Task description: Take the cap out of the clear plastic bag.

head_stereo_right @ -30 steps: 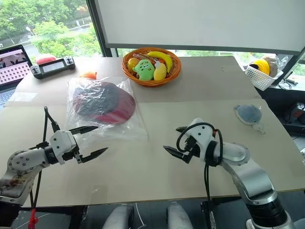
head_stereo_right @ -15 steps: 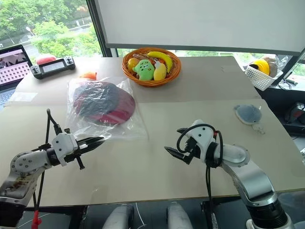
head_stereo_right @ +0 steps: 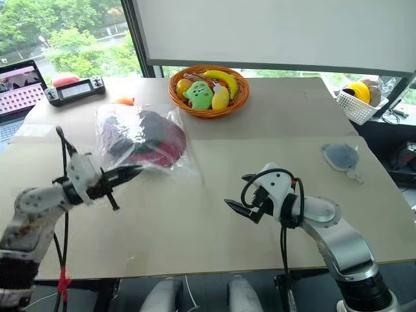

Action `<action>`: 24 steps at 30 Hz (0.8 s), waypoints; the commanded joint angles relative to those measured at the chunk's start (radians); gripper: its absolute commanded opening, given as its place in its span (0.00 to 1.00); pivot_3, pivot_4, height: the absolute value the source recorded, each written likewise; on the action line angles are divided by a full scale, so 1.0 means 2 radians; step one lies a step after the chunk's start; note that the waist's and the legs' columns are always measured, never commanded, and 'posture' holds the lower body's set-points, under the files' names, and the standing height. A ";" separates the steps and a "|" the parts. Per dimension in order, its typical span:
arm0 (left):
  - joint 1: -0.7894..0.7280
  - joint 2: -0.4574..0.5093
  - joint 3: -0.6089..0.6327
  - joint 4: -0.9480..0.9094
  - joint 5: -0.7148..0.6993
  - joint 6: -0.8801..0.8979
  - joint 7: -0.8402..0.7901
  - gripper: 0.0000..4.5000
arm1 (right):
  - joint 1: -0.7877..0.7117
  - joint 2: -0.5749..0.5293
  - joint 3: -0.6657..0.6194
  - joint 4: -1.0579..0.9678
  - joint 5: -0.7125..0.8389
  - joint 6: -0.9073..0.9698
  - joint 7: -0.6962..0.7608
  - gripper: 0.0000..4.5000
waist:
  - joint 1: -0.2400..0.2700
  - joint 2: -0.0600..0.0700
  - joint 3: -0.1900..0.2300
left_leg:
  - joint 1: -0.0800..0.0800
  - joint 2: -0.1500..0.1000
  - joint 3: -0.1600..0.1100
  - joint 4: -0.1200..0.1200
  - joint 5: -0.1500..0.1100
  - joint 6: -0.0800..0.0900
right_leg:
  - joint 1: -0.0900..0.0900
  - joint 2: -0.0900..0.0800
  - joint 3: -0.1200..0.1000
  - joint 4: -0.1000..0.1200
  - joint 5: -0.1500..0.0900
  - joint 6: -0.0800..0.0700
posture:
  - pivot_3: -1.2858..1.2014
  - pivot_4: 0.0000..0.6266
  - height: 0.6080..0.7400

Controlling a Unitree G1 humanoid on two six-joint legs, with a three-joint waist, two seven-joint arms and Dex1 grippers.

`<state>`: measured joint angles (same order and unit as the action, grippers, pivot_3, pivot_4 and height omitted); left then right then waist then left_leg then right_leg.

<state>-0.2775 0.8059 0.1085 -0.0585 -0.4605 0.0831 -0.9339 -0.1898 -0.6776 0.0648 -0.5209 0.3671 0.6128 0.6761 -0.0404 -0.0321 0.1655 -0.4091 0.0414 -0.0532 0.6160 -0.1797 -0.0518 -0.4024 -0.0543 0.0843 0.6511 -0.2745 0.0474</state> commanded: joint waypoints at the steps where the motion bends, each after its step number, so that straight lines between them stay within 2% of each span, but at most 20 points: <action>1: -0.041 0.031 0.022 -0.019 -0.066 0.098 -0.038 0.02 | -0.014 0.003 -0.010 -0.020 0.007 -0.004 0.001 1.00 | -0.001 0.000 0.000 | 0.000 0.000 0.000 0.000 0.000 0.000 | 0.000 0.000 0.000 0.000 0.000 0.000 | 0.52 0.24 0.96; 4: -0.070 0.043 0.025 -0.021 -0.105 0.165 -0.059 0.02 | -0.038 0.018 -0.003 -0.022 0.017 0.002 -0.002 1.00 | -0.006 0.000 0.000 | 0.000 0.000 0.000 0.000 0.000 0.000 | 0.000 0.000 0.000 0.000 0.000 0.000 | 0.52 0.24 0.96; 6: -0.094 0.038 0.024 -0.005 -0.103 0.183 -0.052 0.02 | -0.062 0.033 0.010 -0.019 0.015 0.005 -0.007 1.00 | -0.007 0.000 0.001 | 0.000 0.000 0.000 0.000 0.000 0.001 | -0.001 0.000 0.000 0.001 0.000 0.000 | 0.52 0.24 0.96; 12: -0.155 0.010 0.017 0.043 -0.075 0.180 -0.040 0.02 | -0.133 0.097 0.079 0.002 -0.012 0.003 -0.023 1.00 | -0.006 0.000 0.001 | 0.001 0.000 0.000 0.000 0.000 0.001 | -0.001 0.000 0.000 0.003 0.000 0.000 | 0.52 0.24 0.96; 19: -0.205 -0.025 0.014 0.082 -0.051 0.176 -0.023 0.02 | -0.159 0.143 0.135 0.030 -0.038 -0.017 -0.021 1.00 | -0.001 0.000 0.001 | -0.001 -0.001 -0.001 0.001 0.000 0.001 | -0.001 0.000 0.000 0.003 0.002 -0.003 | 0.52 0.24 0.96; 24: -0.206 -0.035 0.008 0.085 -0.041 0.178 -0.037 0.02 | -0.216 0.206 0.163 0.128 -0.084 -0.062 -0.040 1.00 | -0.006 0.000 0.001 | 0.000 0.000 -0.001 0.002 0.000 0.001 | -0.001 0.000 0.000 0.004 0.002 -0.003 | 0.52 0.24 0.96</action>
<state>-0.6682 0.7345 0.1158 0.1313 -0.5491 0.4562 -0.9979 -0.5770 -0.2935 0.3883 -0.3122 0.2356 0.5523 0.6218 -0.0519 -0.0329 0.1673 -0.4096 0.0412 -0.0551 0.6216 -0.1804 -0.0507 -0.4050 -0.0533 0.0840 0.6616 -0.2709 0.0404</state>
